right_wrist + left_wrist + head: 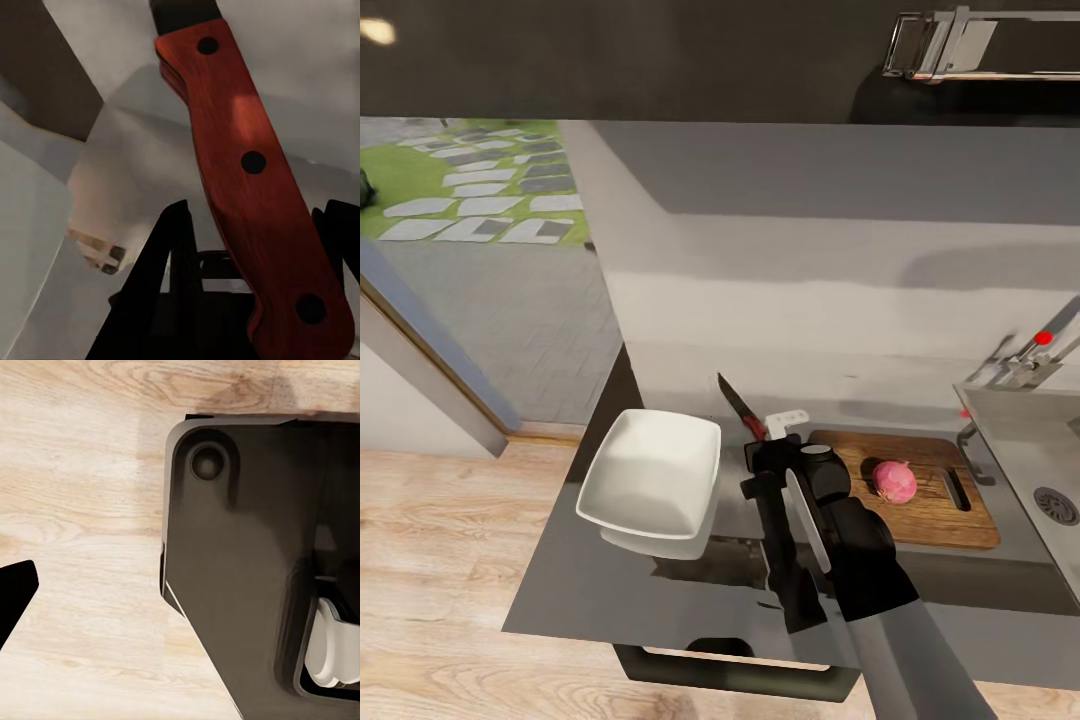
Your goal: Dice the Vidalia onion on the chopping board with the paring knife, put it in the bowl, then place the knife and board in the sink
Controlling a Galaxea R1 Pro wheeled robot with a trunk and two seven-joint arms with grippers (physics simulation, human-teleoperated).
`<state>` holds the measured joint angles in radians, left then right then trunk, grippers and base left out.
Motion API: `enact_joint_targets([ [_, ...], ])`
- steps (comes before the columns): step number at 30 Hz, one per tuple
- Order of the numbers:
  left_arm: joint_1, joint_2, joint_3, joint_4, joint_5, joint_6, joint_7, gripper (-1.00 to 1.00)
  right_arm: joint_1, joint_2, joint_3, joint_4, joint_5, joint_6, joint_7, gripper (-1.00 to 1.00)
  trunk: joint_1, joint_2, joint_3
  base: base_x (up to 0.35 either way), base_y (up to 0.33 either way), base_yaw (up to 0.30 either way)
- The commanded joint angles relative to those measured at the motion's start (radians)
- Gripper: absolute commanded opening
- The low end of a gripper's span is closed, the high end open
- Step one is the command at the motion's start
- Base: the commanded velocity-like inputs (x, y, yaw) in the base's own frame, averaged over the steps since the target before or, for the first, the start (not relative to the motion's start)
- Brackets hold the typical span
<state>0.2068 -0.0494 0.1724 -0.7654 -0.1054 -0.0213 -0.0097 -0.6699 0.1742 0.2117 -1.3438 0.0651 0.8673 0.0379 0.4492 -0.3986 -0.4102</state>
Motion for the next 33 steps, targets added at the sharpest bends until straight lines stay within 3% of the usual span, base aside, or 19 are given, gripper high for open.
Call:
enact_joint_targets([
  [1, 0.000, -0.001, 0.004, -0.002, -0.011, -0.002, -0.001, 1.00, 0.000, 0.000, 0.000, 0.012, -0.005, 0.008, 0.002, -1.00, 0.001, -0.001, -0.002, 0.000, 0.000, 0.000],
  [33, 0.000, -0.001, 0.004, -0.002, -0.011, -0.002, -0.001, 1.00, 0.000, 0.000, 0.001, 0.005, -0.004, 0.009, 0.001, -1.00, 0.001, -0.001, 0.040, 0.000, 0.000, 0.000],
])
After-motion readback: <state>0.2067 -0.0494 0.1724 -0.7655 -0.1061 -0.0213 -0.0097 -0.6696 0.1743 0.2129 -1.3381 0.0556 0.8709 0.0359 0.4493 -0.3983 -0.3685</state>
